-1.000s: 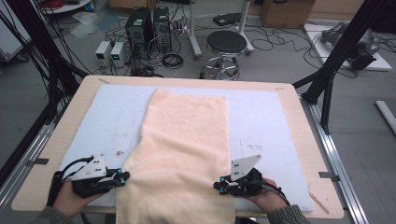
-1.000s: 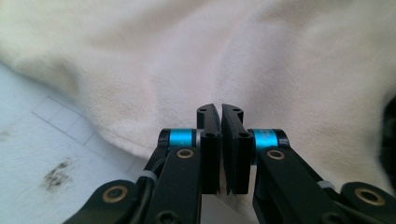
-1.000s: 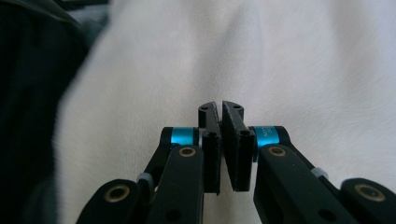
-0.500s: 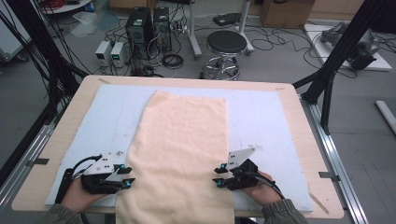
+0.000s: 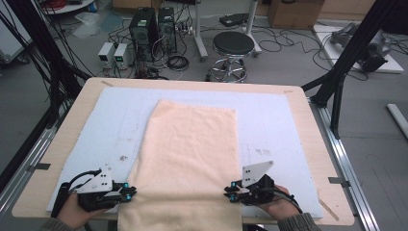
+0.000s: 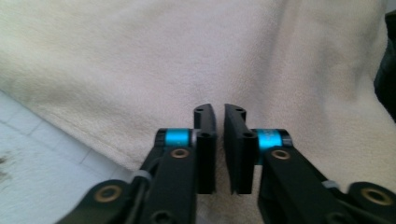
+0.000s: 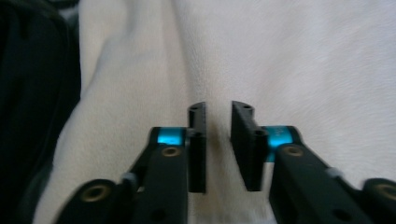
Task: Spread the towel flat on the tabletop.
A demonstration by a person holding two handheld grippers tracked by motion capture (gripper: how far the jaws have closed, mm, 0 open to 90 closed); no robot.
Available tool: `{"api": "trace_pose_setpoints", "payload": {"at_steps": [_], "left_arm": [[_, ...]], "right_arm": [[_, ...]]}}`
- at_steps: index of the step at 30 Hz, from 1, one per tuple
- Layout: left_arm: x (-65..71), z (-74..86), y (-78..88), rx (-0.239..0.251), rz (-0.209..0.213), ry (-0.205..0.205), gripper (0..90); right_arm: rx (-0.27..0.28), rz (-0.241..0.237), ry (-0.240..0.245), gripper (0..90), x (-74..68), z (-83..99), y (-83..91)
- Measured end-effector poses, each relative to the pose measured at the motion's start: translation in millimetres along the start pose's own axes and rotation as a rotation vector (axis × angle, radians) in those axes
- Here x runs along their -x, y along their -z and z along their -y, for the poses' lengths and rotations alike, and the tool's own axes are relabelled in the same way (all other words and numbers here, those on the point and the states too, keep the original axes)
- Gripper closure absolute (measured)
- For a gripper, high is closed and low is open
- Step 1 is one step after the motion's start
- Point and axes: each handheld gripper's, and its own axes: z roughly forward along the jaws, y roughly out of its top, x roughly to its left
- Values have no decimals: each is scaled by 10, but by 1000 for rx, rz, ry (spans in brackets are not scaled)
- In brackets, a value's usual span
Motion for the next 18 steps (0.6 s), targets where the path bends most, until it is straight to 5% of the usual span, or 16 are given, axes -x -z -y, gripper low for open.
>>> {"api": "trace_pose_setpoints", "payload": {"at_steps": [4,8,11,15,18], "left_arm": [[-111,9,-85,2,-17,36,625],[-120,11,-278,-46,0,16,558],[-109,30,-354,-46,25,-2,679],[-109,32,-323,-52,24,-5,815],[-78,50,-295,-53,18,-9,837]], "right_arm": [[5,91,-34,658,151,11,19],[-26,84,-59,613,303,59,-134],[-88,62,-42,649,329,75,-266],[-82,52,-42,801,319,75,-262],[-87,49,-24,843,291,69,-261]]}}
